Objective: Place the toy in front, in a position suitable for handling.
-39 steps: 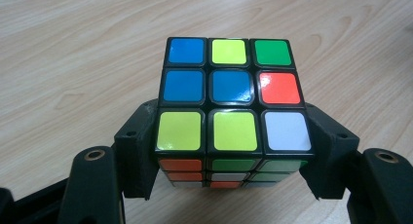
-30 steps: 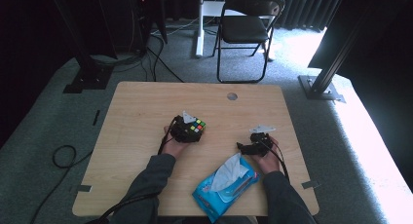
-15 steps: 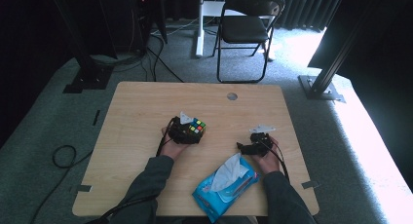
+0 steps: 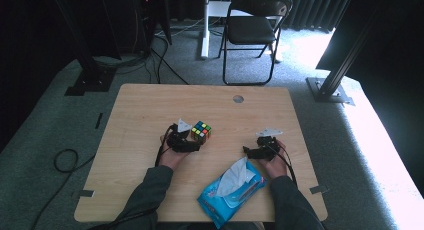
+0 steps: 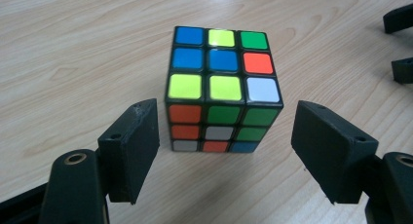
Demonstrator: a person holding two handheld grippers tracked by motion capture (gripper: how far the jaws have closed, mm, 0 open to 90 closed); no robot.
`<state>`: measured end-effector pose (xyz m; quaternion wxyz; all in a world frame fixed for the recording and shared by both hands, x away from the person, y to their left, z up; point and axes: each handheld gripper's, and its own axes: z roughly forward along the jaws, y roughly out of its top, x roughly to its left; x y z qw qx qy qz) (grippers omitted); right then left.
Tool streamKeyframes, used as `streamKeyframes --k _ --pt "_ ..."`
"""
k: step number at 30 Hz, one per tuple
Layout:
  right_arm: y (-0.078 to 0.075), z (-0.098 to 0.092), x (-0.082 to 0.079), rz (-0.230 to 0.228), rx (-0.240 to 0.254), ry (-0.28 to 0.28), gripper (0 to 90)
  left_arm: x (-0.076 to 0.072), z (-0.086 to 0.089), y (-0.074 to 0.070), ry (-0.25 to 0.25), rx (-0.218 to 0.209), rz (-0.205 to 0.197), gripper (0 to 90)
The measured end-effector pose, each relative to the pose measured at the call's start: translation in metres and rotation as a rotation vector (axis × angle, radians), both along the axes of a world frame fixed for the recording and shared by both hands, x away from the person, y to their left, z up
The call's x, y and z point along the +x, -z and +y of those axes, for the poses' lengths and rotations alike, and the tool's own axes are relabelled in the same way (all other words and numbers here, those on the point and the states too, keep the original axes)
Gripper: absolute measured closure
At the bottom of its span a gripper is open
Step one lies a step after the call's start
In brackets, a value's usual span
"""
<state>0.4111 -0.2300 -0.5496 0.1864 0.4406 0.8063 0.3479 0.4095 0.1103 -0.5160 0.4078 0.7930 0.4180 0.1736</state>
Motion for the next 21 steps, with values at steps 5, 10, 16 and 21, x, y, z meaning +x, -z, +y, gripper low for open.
streamKeyframes --k 5,10,16,21 --pt "0.0 0.0 0.0 0.0 0.0 0.0 13.7 -0.006 0.008 -0.001 0.002 -0.015 0.004 29.1" --pt "0.0 0.0 0.0 0.0 0.0 0.0 13.6 -0.013 0.01 -0.002 -0.003 -0.021 0.007 31.1" --pt "0.0 0.0 0.0 0.0 0.0 0.0 13.6 -0.019 0.013 -0.001 0.008 -0.005 0.005 31.1" --pt "0.0 0.0 0.0 0.0 0.0 0.001 13.7 -0.026 0.014 -0.003 0.016 -0.005 0.008 31.5"
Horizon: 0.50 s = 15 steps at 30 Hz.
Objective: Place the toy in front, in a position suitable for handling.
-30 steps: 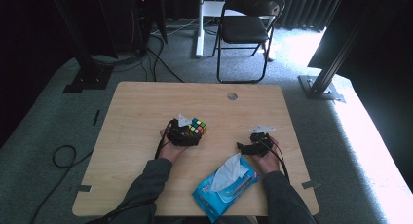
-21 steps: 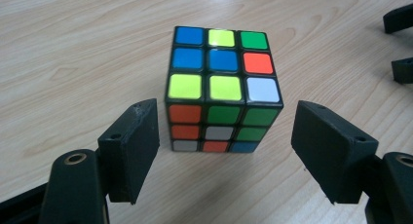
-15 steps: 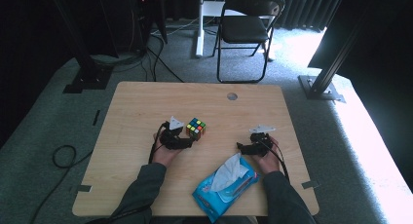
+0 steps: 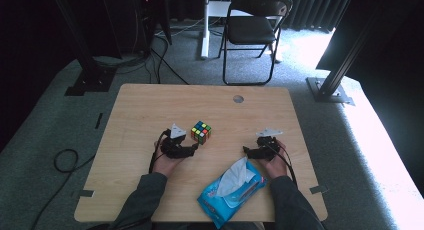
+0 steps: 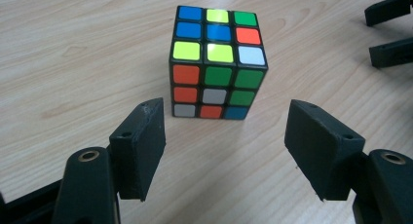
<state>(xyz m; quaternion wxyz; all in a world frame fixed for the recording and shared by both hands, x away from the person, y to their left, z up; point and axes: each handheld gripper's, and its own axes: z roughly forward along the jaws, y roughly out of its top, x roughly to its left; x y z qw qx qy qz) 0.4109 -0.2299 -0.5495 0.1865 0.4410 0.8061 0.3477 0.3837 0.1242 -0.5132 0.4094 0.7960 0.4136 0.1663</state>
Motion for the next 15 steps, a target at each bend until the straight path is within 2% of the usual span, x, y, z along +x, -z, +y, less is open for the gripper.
streamKeyframes --k 6,7,9,15 --pt "0.0 0.0 -0.001 0.001 -0.001 -0.005 13.7 -0.006 0.006 -0.004 -0.002 -0.016 0.003 31.5" --pt "0.0 0.0 -0.001 0.001 0.0 -0.005 13.7 -0.01 0.011 -0.01 -0.01 -0.034 -0.009 31.6" --pt "0.0 0.0 -0.001 0.001 0.0 -0.005 13.7 -0.014 0.011 -0.014 -0.002 -0.038 -0.019 31.9" --pt "0.0 0.0 -0.001 0.001 0.0 -0.005 13.7 -0.021 0.011 -0.019 0.012 -0.036 -0.036 32.6"
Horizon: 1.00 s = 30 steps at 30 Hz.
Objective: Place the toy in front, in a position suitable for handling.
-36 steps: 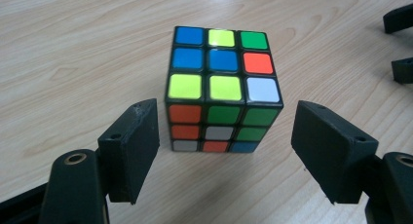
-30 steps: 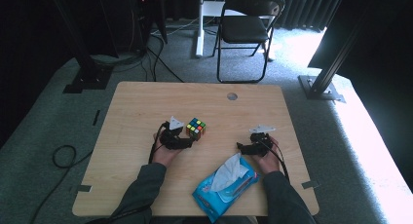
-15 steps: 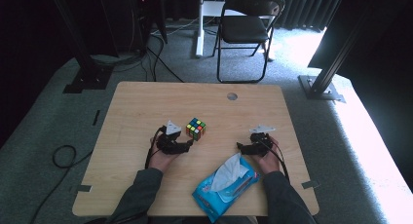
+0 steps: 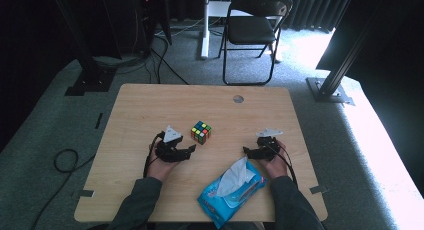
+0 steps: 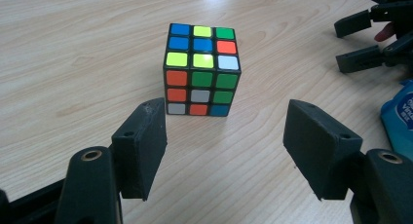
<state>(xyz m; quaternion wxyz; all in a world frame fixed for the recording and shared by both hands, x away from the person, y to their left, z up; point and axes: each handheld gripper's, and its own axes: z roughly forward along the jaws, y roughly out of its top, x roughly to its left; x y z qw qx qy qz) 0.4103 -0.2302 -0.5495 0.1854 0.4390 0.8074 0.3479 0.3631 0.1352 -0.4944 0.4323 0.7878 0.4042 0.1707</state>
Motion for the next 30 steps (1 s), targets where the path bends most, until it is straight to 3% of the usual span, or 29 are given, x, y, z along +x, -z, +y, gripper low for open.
streamKeyframes --k 4,15,18,23,30 --pt "0.0 0.0 0.0 0.0 0.0 0.0 13.7 -0.004 -0.002 -0.002 0.023 -0.03 0.007 32.4" --pt "0.0 0.0 0.0 0.0 0.0 -0.002 13.7 -0.016 -0.013 -0.011 0.082 -0.039 -0.004 31.6" --pt "0.0 0.0 0.0 0.0 0.0 -0.003 13.7 -0.019 -0.016 -0.015 0.108 -0.066 0.012 31.2" --pt "0.0 0.0 0.0 0.0 0.0 -0.003 13.7 -0.025 -0.023 -0.024 0.145 -0.072 -0.007 31.2" --pt "0.0 0.0 0.0 0.0 0.0 -0.003 13.7 -0.027 -0.024 -0.027 0.152 -0.093 -0.01 29.6"
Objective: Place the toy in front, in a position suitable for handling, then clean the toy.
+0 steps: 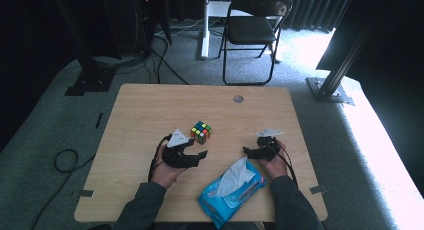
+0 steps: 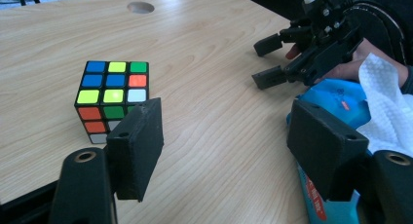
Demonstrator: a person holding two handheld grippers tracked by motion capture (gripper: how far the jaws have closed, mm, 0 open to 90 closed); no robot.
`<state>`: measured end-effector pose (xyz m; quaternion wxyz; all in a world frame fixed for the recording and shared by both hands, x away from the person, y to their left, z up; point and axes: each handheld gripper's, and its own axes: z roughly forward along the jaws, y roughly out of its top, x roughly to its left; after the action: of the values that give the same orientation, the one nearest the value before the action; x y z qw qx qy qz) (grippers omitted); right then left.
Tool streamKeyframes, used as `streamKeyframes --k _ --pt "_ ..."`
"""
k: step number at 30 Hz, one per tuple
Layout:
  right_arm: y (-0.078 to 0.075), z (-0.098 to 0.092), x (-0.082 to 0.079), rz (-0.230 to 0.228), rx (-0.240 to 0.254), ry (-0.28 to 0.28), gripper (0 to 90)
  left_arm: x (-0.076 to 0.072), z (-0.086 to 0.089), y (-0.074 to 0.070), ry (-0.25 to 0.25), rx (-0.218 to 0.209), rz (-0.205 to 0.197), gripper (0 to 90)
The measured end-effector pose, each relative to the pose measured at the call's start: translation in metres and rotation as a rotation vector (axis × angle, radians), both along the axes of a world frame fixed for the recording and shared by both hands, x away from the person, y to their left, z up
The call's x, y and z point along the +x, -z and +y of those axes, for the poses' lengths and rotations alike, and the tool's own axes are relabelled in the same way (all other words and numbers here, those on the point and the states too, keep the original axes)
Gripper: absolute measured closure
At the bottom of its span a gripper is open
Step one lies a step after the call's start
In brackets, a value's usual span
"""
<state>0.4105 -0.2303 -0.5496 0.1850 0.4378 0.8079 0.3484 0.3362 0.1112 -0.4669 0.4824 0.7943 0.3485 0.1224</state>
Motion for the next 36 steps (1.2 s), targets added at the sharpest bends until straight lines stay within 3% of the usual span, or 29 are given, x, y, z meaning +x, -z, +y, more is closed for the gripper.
streamKeyframes --k 7,20,36 --pt "0.0 0.0 0.0 0.0 0.0 -0.002 13.7 -0.005 -0.005 -0.005 0.031 -0.004 -0.009 29.0" --pt "0.0 0.0 0.0 -0.001 0.0 -0.003 13.7 -0.024 -0.033 -0.018 0.131 0.012 -0.051 28.8" --pt "0.0 0.0 0.0 -0.001 -0.001 -0.003 13.7 -0.035 -0.058 -0.007 0.222 0.022 -0.021 31.2"
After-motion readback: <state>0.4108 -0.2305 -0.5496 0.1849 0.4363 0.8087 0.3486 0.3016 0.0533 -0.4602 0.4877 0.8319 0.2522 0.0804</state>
